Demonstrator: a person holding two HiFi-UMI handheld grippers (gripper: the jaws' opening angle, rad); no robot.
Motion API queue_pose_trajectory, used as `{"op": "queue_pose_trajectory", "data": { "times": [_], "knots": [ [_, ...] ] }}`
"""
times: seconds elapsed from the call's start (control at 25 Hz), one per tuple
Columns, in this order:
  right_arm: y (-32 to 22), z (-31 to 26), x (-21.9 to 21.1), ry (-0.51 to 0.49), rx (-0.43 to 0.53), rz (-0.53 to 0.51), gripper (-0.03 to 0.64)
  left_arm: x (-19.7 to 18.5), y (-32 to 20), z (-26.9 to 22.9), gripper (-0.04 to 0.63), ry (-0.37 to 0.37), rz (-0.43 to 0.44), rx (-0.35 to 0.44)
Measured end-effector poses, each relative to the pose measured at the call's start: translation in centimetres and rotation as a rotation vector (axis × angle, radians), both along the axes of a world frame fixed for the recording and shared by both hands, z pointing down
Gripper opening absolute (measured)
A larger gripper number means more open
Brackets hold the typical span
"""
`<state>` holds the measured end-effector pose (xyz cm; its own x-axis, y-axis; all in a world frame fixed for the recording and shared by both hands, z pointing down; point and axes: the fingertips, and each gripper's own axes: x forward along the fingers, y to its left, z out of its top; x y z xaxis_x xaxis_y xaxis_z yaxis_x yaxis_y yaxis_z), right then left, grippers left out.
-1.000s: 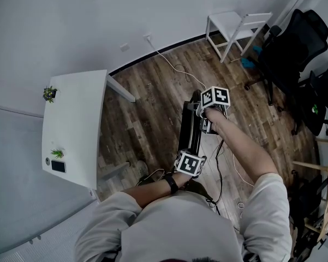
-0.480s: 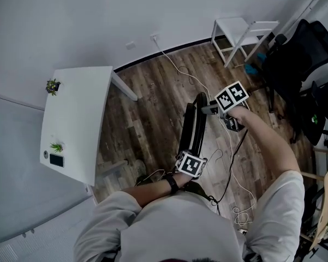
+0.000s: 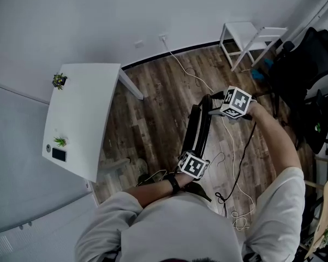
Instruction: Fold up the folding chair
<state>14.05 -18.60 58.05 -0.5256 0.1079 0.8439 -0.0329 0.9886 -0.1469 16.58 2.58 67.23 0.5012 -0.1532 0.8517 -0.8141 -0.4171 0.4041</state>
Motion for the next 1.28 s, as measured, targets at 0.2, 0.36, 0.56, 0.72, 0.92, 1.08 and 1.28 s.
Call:
{"op": "queue_pose_trajectory", "data": {
  "times": [0.2,0.36,0.56,0.72,0.92,1.08,1.28],
  "knots": [
    [0.2,0.0,-0.6,0.057,0.062,-0.181,0.315,-0.4,0.0,0.0,0.318,0.007,0.002,0.004],
    [0.2,0.7,0.4,0.189,0.135,-0.336,0.333,-0.5,0.0,-0.1,0.318,0.004,0.012,-0.002],
    [1.1,3.1,0.9,0.299,0.249,-0.527,0.337,-0.8,0.1,-0.1,0.319,0.004,0.018,0.0],
    [1.0,5.3,0.7,0.323,0.358,-0.649,0.337,-1.0,0.0,-0.1,0.321,0.002,0.025,-0.001],
    [1.0,7.3,-0.4,0.313,0.504,-0.791,0.336,-1.2,0.1,-0.1,0.324,-0.004,0.04,-0.003],
    [2.0,9.3,-1.0,0.326,0.569,-0.923,0.306,-0.6,-0.1,-0.1,0.355,-0.027,0.073,0.037],
    [2.0,9.7,-1.0,0.342,0.652,-1.034,0.21,-0.4,-0.1,-0.2,0.357,-0.019,0.091,0.053]
  ]
}}
